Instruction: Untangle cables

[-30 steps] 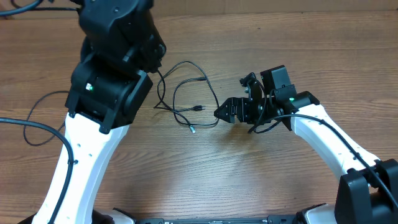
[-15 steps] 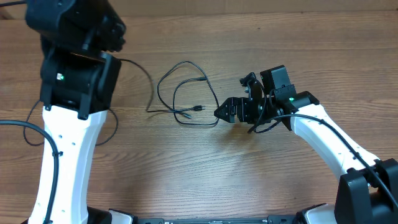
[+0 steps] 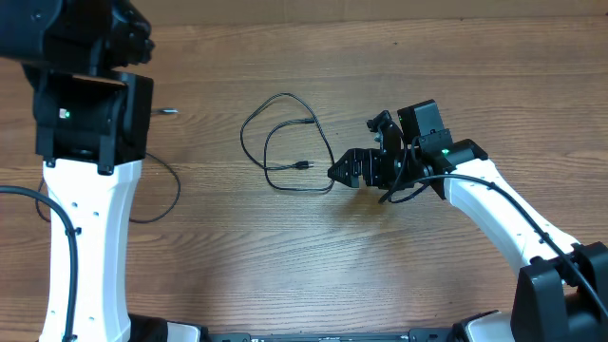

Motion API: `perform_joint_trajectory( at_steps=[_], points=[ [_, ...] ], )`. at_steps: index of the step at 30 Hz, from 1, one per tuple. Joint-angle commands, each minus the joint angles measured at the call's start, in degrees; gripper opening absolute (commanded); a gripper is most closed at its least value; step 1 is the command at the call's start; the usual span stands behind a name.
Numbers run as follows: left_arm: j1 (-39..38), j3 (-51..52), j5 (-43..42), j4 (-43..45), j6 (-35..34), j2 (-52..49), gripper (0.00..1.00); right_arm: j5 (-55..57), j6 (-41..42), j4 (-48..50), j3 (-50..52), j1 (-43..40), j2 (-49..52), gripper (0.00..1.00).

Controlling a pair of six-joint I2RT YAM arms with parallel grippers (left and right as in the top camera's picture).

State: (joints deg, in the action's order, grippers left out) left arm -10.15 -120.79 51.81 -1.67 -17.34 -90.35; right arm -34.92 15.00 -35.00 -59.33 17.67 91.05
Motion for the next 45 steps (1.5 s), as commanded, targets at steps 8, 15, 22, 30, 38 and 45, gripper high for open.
perform_joint_trajectory(
  at_steps=[8, 15, 22, 30, 38, 45],
  points=[
    [9.03, -0.87, 1.33, -1.07, 8.59, -0.15, 0.04, 0.55, 0.22, 0.28, 0.13, 0.00, 0.61, 0.98],
    [20.02, -0.85, 2.78, -4.90, 8.55, -0.37, 0.04, 0.55, 0.24, 0.28, 0.13, 0.00, 0.61, 0.98],
    [28.22, -0.85, 2.64, -5.64, 7.91, -0.35, 0.04, 0.55, 0.24, 0.28, 0.13, 0.00, 0.61, 0.98],
    [30.80, -0.81, 2.49, -14.05, 0.87, -0.46, 0.04, 0.55, 0.24, 0.90, 0.13, 0.00, 0.61, 0.98],
    [30.71, -0.81, -18.62, -18.95, -2.86, -3.76, 0.04, 0.57, 0.22, 0.92, 0.13, 0.00, 0.61, 0.98],
    [28.72, -0.81, -53.07, -8.81, -2.80, -11.87, 0.04, 1.44, 0.20, 0.94, 0.13, 0.00, 0.61, 0.98]
  ],
)
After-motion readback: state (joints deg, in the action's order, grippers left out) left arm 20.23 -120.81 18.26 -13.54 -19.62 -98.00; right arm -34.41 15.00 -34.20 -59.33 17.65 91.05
